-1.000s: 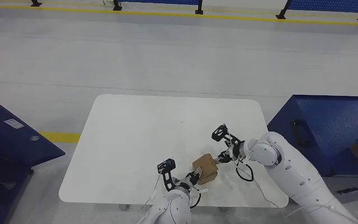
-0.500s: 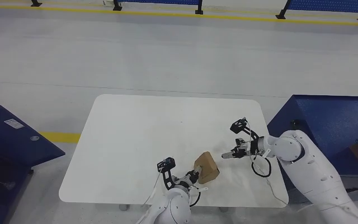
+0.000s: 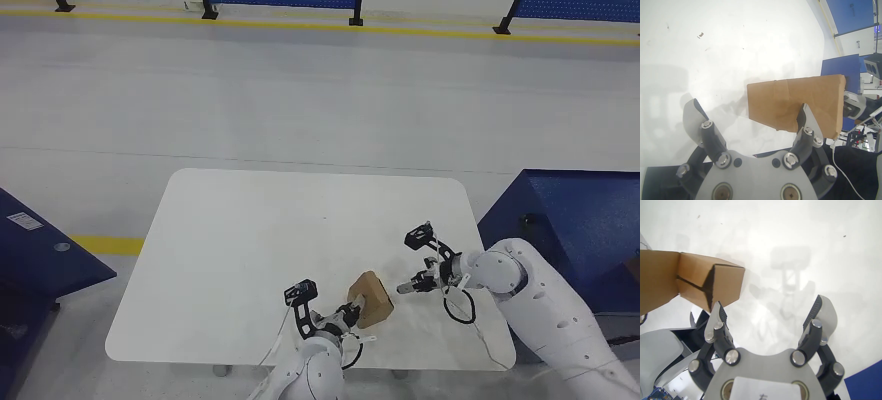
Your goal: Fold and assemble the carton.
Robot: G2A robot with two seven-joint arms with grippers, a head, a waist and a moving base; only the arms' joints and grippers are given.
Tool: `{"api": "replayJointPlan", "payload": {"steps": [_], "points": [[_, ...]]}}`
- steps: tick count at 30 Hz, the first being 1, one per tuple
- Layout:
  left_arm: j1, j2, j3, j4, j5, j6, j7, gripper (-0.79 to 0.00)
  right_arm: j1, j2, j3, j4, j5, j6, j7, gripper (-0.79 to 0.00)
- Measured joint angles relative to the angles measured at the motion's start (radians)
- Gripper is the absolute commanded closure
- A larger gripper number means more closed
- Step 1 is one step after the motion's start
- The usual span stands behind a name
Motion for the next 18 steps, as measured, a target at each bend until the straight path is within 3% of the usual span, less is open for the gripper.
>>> {"api": "replayJointPlan", "payload": {"steps": [18], "points": [[-0.027, -0.024, 0.024, 0.056, 0.010, 0.004, -0.008, -0.785, 0.084, -0.069, -0.138, 0.073, 0.000, -0.014, -0.026, -0.785]]}}
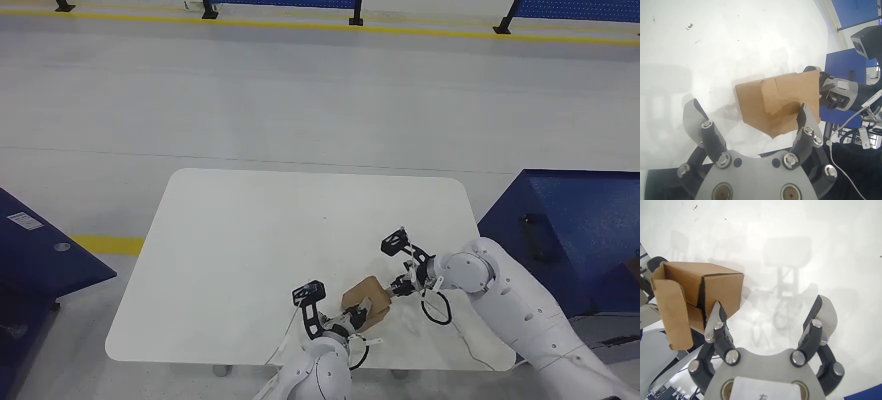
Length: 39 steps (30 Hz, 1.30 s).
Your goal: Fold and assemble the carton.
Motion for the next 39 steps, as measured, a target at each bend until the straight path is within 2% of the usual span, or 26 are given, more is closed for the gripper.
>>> {"api": "replayJointPlan", "payload": {"steps": [9, 15, 25, 39], "points": [[0.009, -0.001, -0.017, 0.002, 0.016, 0.005, -0.014, -0.785, 0.010, 0.011, 0.067, 0.045, 0.064, -0.027, -0.003, -0.785], [0.016, -0.002, -0.025, -0.002, 0.022, 0.002, -0.022, -0.785, -0.020, 0.025, 0.109, -0.011, 0.103, -0.063, 0.012, -0.785], [0.027, -0.003, -0.036, -0.010, 0.036, -0.004, -0.035, -0.785, -0.048, 0.024, 0.102, -0.073, 0.073, -0.032, 0.012, -0.785], [0.022, -0.010, -0.040, 0.003, 0.041, -0.005, -0.055, -0.785, -0.040, 0.014, 0.088, -0.061, 0.059, -0.024, 0.014, -0.785]]}}
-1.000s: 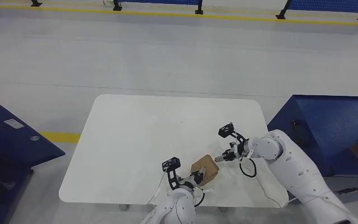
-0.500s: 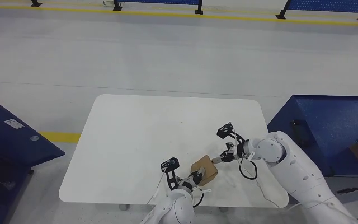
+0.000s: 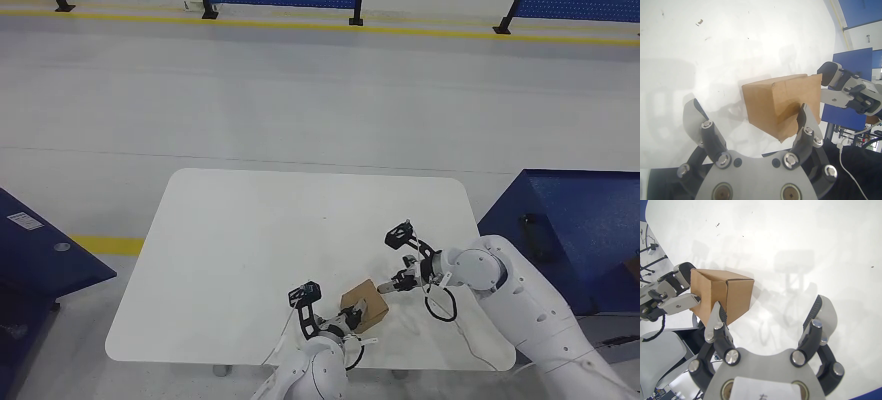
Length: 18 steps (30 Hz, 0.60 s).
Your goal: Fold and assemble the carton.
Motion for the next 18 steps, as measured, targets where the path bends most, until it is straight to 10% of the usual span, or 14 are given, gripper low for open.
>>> {"api": "replayJointPlan", "payload": {"steps": [18], "points": [[-0.004, -0.009, -0.005, 0.014, 0.002, -0.008, -0.016, -0.785, 0.010, -0.014, -0.021, 0.010, -0.006, -0.004, 0.007, -0.785]]}}
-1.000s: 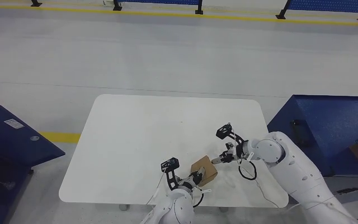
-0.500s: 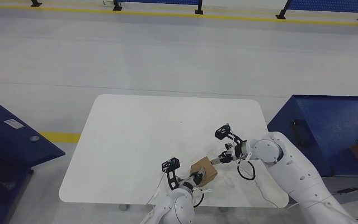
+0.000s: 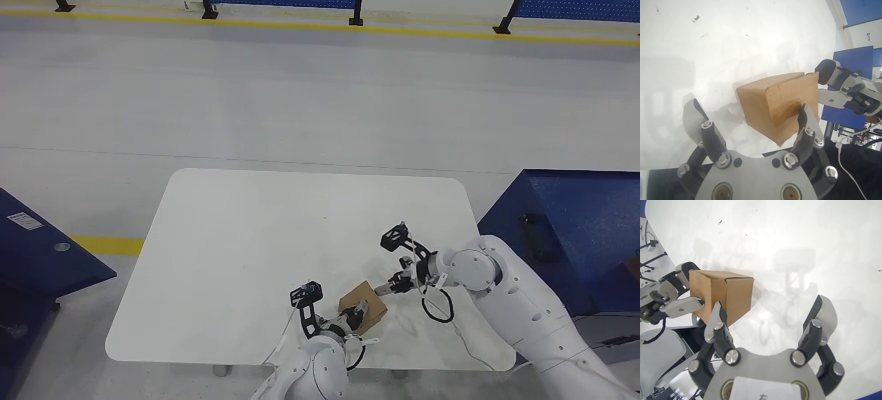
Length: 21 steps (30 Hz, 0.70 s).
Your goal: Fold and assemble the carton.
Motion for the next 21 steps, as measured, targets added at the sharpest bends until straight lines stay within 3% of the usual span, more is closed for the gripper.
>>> {"api": "replayJointPlan", "payload": {"steps": [21], "points": [[0.010, -0.007, -0.008, -0.010, 0.015, -0.006, -0.003, -0.785, 0.013, -0.012, -0.015, 0.003, -0.008, -0.012, 0.012, -0.785]]}}
